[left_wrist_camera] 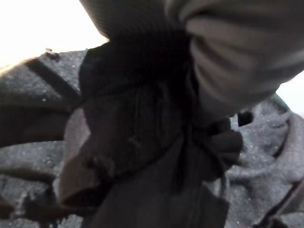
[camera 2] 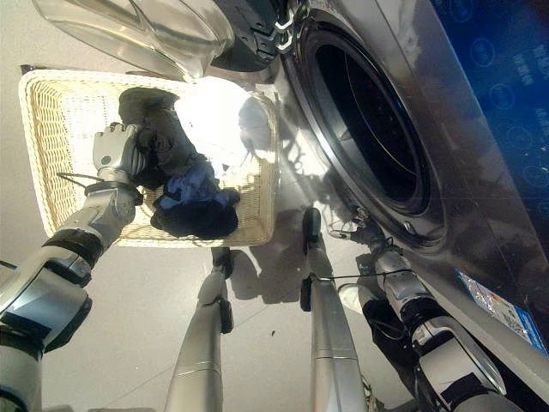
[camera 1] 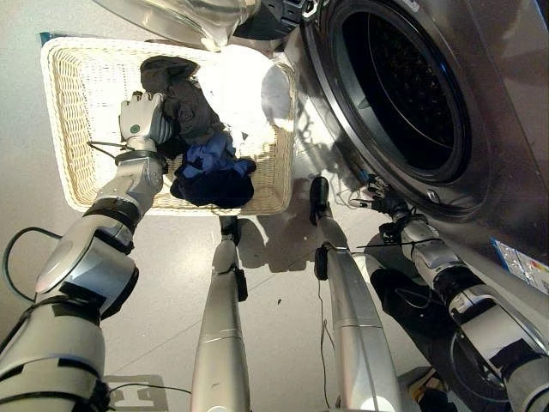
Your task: Put the clothes into the washing machine.
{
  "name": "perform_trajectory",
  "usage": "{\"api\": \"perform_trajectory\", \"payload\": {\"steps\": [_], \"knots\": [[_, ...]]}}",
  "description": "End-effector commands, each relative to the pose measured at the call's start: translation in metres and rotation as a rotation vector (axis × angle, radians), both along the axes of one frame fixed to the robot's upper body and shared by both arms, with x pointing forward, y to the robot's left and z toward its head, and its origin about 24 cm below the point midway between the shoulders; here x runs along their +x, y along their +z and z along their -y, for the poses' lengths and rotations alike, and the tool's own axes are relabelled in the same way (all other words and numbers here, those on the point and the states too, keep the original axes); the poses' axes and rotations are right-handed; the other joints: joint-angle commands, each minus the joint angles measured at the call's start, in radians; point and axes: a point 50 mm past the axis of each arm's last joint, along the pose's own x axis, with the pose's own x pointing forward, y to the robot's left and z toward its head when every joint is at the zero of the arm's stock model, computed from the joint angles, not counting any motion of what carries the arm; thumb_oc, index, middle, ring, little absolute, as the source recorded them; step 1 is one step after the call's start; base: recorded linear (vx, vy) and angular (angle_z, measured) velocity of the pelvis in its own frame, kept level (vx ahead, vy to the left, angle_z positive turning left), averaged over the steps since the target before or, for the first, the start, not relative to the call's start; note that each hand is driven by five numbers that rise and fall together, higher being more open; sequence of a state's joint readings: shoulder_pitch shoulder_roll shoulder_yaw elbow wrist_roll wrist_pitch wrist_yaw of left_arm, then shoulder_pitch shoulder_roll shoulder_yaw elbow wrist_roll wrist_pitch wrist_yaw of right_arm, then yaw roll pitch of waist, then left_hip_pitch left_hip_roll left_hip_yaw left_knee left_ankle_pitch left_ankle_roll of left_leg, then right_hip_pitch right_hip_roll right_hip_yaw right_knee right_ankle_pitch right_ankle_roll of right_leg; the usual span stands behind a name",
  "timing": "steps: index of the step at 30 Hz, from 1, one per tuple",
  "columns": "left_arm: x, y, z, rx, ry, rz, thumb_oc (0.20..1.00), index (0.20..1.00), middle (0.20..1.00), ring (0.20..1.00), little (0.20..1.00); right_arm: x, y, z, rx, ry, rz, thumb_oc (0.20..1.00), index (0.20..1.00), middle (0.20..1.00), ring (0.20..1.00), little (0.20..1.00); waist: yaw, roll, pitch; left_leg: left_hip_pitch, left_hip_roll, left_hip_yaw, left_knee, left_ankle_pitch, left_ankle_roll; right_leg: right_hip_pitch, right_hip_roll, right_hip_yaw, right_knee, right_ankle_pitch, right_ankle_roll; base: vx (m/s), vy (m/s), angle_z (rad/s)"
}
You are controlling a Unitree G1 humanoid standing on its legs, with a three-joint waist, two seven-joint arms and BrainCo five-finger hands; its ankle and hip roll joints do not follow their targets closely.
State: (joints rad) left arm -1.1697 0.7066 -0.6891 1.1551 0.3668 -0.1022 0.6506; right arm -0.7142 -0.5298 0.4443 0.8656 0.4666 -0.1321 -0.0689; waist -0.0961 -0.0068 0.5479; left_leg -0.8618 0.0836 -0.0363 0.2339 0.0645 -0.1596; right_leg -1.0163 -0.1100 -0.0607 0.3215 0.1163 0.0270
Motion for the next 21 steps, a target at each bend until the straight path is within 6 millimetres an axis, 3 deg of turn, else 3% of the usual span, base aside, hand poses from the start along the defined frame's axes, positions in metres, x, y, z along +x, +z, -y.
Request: {"api": "perform_trajectory", "payload": {"steps": [1,10,17,21], "knots": [[-0.005,-0.008,-0.01,-0.063,0.03,0.029,1.0,1.0,1.0,1.0,1.0,-0.004,0.001,0.003,0.01,0.014,0.011,1.0,1.0,1.0,1.0,1.0,0.019,-0.012,-0.028,-0.03,-0.087,0.053,0.002,0.045,0.062,0.049,0.085,-0.035,-0.032,0.007,0.093,0.0,0.0,0.0],[-0.008,-0.005,0.01,-0.022,-0.108,0.165,1.0,1.0,1.0,1.0,1.0,-0.006,-0.002,0.001,0.025,0.009,0.014,1.0,1.0,1.0,1.0,1.0,0.026,-0.012,-0.028,-0.037,-0.092,0.049,-0.001,0.047,0.064,0.044,0.084,-0.045,-0.033,0.009,0.095,0.0,0.0,0.0],[-0.009,-0.018,0.015,-0.014,-0.142,0.154,1.0,1.0,1.0,1.0,1.0,-0.009,-0.006,0.001,0.031,0.009,0.012,1.0,1.0,1.0,1.0,1.0,0.032,-0.012,-0.028,-0.03,-0.094,0.045,-0.002,0.042,0.064,0.051,0.084,-0.047,-0.033,0.005,0.095,0.0,0.0,0.0],[-0.011,-0.042,0.016,0.005,-0.134,0.069,1.0,1.0,1.0,1.0,1.0,-0.01,-0.007,0.002,0.031,0.006,0.013,1.0,1.0,1.0,1.0,1.0,0.036,-0.011,-0.028,-0.031,-0.094,0.046,-0.004,0.041,0.066,0.049,0.086,-0.049,-0.031,0.004,0.097,0.0,0.0,0.0]]}}
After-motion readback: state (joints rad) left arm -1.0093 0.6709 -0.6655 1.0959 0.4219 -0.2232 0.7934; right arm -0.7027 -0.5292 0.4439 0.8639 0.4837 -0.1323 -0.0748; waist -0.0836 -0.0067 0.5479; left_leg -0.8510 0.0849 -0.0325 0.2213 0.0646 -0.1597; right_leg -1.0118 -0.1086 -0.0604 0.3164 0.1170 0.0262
